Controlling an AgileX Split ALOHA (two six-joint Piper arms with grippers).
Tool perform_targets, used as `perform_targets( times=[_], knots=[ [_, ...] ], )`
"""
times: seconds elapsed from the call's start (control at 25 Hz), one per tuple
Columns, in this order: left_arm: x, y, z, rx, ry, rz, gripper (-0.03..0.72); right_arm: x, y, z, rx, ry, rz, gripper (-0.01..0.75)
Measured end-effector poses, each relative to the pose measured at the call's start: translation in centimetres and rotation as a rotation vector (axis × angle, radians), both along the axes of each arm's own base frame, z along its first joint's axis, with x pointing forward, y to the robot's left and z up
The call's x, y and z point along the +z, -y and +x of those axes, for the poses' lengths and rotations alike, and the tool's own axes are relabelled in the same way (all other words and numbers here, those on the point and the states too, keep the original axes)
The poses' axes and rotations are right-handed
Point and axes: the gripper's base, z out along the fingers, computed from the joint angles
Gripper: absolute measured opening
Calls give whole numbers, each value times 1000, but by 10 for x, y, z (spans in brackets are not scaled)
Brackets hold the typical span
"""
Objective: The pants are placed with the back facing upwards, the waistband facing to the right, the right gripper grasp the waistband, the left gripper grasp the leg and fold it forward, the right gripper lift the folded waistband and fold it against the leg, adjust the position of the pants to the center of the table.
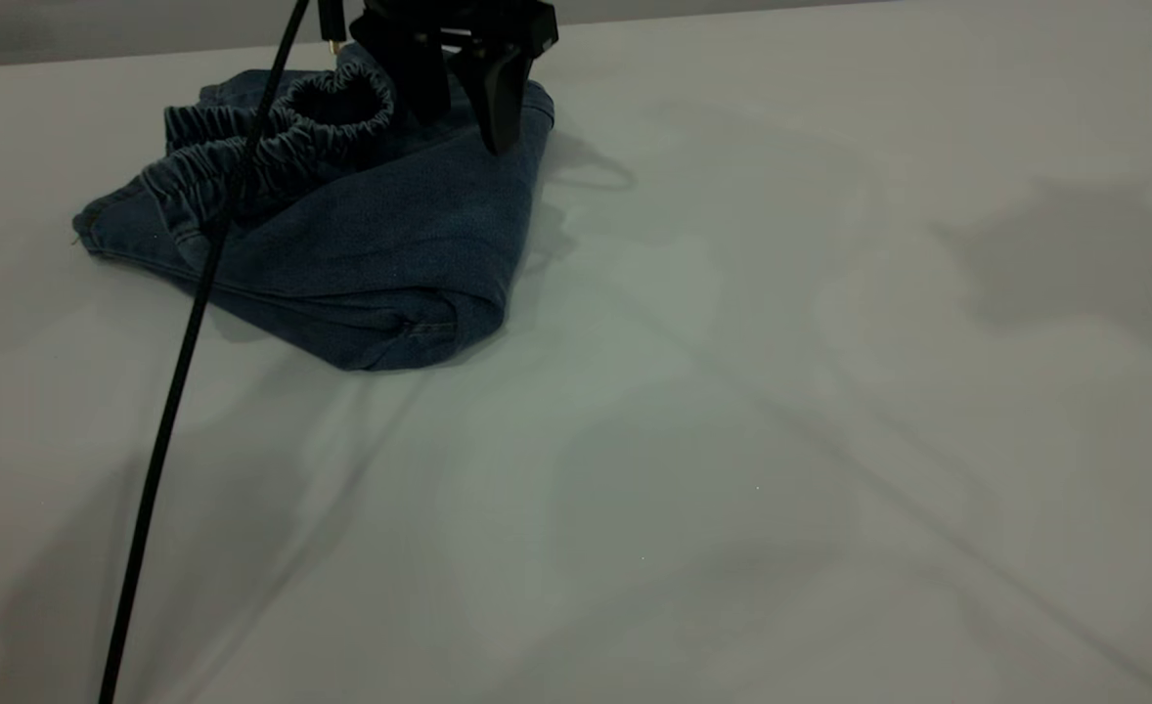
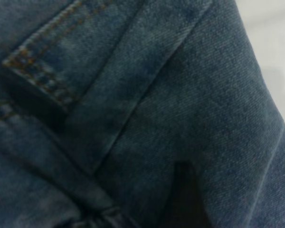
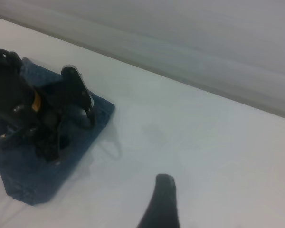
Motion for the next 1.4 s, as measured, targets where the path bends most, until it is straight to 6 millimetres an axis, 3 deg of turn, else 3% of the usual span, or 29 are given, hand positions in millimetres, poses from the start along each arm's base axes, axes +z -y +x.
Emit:
perform_targets(
  times=[0.16, 0.52, 0.76, 0.96, 1.08, 1.4],
  knots=[
    [15, -9, 1, 3, 54, 63, 504, 0, 0, 0, 0, 0, 0, 587],
    [12, -57, -1, 65, 7, 151, 504, 0, 0, 0, 2, 1, -3, 587],
    [32, -93, 8, 114, 63, 203, 504, 0, 0, 0, 1, 4, -3, 587],
    [35, -123, 15, 174, 74, 235, 504, 0, 0, 0, 1, 4, -3, 587],
    [34, -118, 14, 191, 55, 182, 504, 0, 0, 0, 1, 4, -2, 587],
    [36, -77, 3, 82, 25, 71, 504, 0, 0, 0, 2, 2, -1, 587]
  ],
)
